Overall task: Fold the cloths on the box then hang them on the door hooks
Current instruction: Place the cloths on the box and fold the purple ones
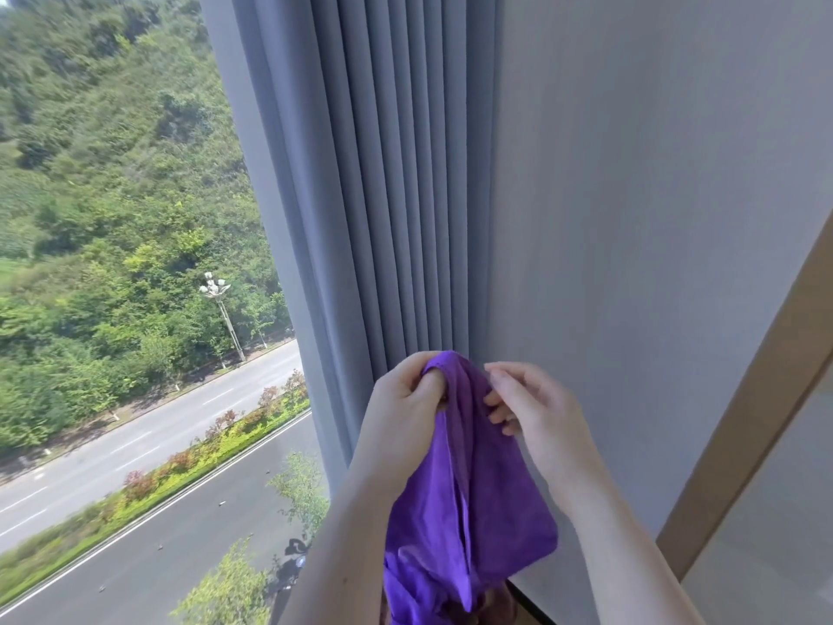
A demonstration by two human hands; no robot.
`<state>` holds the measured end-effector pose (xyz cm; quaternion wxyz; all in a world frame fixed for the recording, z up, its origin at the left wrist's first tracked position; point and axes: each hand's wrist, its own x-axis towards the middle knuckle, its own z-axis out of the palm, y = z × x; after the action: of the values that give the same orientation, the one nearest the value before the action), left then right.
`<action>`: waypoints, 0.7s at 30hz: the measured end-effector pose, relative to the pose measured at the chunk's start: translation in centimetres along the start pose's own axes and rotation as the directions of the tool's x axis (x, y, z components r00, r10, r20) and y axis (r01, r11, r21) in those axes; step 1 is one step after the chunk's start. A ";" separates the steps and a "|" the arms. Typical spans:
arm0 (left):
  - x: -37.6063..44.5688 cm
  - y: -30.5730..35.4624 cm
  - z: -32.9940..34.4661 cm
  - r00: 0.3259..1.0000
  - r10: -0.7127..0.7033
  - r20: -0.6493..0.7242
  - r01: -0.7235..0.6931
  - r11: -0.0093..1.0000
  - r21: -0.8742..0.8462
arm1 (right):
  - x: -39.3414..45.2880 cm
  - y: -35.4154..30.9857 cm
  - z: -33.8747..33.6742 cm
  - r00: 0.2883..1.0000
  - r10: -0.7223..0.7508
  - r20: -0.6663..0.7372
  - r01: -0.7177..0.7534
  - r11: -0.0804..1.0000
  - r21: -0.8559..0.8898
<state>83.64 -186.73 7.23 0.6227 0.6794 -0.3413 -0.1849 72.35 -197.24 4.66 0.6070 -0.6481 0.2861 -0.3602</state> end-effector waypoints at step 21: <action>2.4 2.2 -2.7 0.996 -0.090 0.027 0.094 0.951 -0.294 | 1.5 8.0 0.3 0.805 0.576 0.143 -0.550 0.632 0.546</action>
<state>86.66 -186.47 10.22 0.7054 0.5930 -0.2821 -0.2670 73.99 -199.05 -3.14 0.8450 -0.3092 0.3678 -0.2349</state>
